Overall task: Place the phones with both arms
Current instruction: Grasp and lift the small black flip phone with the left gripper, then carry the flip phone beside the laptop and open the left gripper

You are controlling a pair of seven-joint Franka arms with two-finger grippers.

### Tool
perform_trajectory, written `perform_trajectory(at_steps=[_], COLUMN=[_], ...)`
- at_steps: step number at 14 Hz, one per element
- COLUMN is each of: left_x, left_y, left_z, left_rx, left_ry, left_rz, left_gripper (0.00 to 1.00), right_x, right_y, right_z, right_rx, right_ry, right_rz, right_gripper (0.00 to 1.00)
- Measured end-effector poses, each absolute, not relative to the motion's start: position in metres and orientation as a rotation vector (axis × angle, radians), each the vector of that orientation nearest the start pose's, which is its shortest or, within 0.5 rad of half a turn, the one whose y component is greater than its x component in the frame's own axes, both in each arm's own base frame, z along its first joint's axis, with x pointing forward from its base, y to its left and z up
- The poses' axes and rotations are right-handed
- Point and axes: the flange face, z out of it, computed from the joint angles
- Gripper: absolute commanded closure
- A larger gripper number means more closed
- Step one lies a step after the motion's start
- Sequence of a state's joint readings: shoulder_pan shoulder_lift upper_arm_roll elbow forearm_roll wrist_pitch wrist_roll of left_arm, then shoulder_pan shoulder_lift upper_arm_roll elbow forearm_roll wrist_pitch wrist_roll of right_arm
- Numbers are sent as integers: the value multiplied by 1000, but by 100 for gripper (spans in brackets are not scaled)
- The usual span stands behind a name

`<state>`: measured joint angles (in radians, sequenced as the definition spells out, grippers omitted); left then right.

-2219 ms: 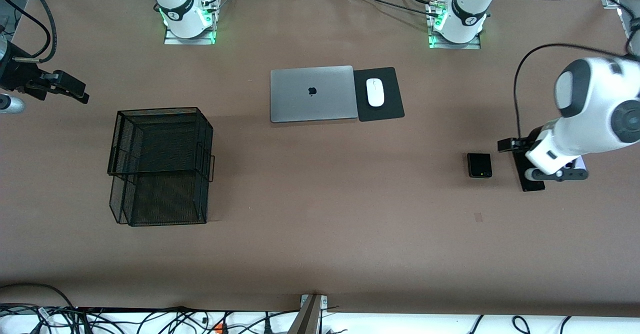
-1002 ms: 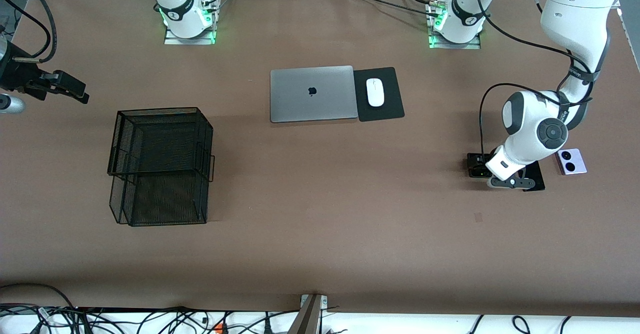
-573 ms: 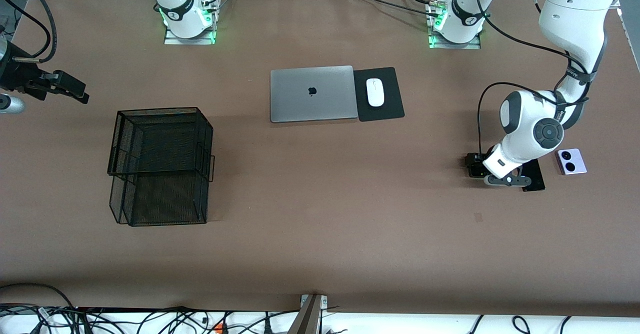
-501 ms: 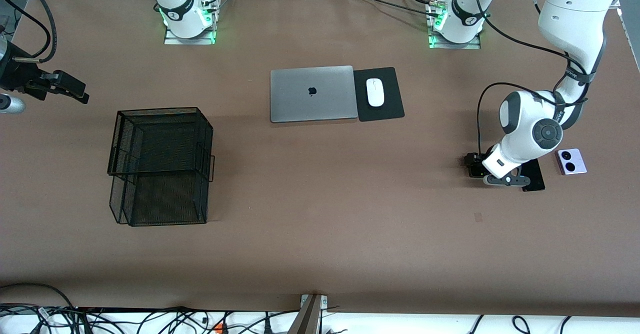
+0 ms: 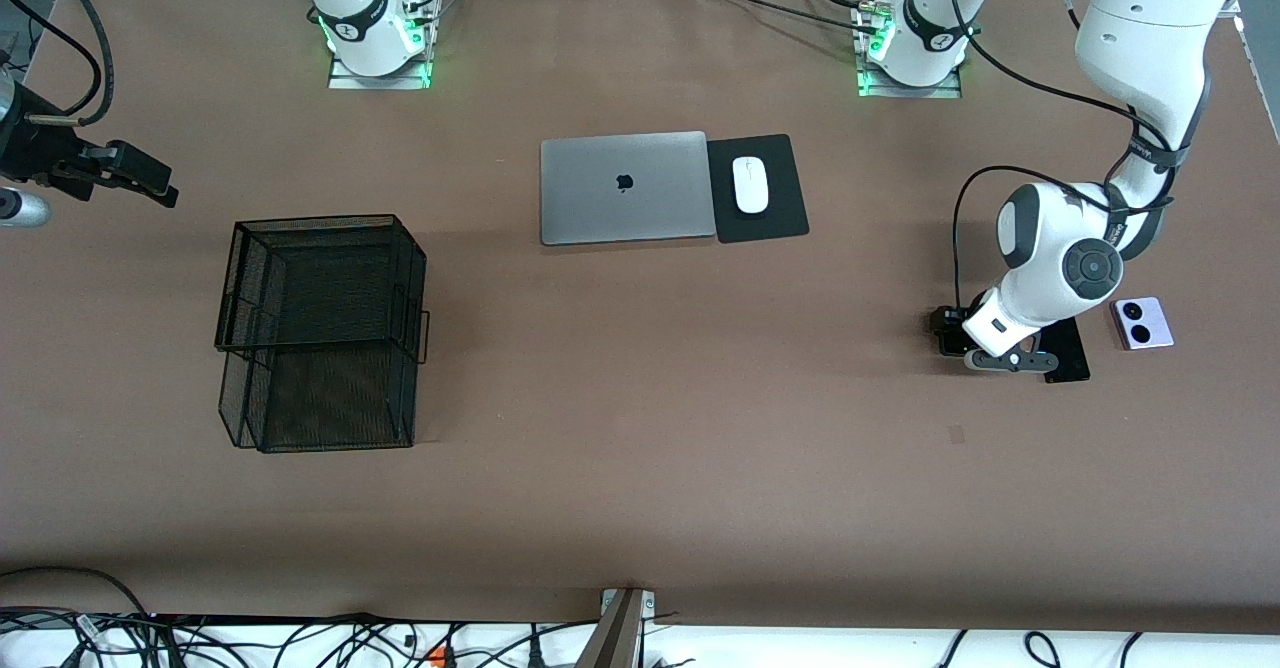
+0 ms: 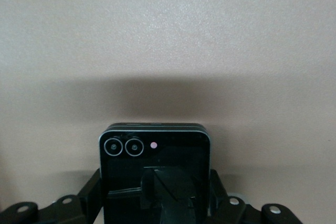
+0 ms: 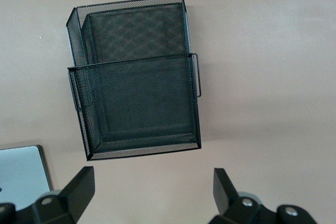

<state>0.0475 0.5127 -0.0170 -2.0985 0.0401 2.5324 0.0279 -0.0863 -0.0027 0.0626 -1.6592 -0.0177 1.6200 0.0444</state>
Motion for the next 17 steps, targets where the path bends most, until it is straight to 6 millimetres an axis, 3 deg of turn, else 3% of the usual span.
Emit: perform_trajectory(at_steps=[2, 5, 7, 9, 12, 14, 17], left_x=[580, 611, 632, 640, 639, 632, 605], left_y=[10, -28, -75, -139, -232, -290, -378], left_z=[177, 230, 272, 294, 291, 272, 237], left_rx=[-3132, -3143, -3157, -3170, -3203, -3260, -3283], left_ry=[63, 144, 204, 225, 189, 146, 65], left_rz=[138, 212, 204, 170, 152, 206, 246], left_gripper=[59, 59, 59, 59, 59, 60, 62], right_x=[555, 555, 555, 556, 556, 556, 557], right_y=[-15, -15, -15, -15, -15, -14, -13], right_z=[588, 588, 588, 589, 589, 590, 590], right_rx=[-3157, -3158, -3158, -3158, -3158, -3158, -3158], right_ry=[106, 106, 105, 105, 105, 104, 100], right_rz=[57, 57, 56, 51, 41, 39, 33], right_gripper=[0, 0, 0, 0, 0, 0, 0])
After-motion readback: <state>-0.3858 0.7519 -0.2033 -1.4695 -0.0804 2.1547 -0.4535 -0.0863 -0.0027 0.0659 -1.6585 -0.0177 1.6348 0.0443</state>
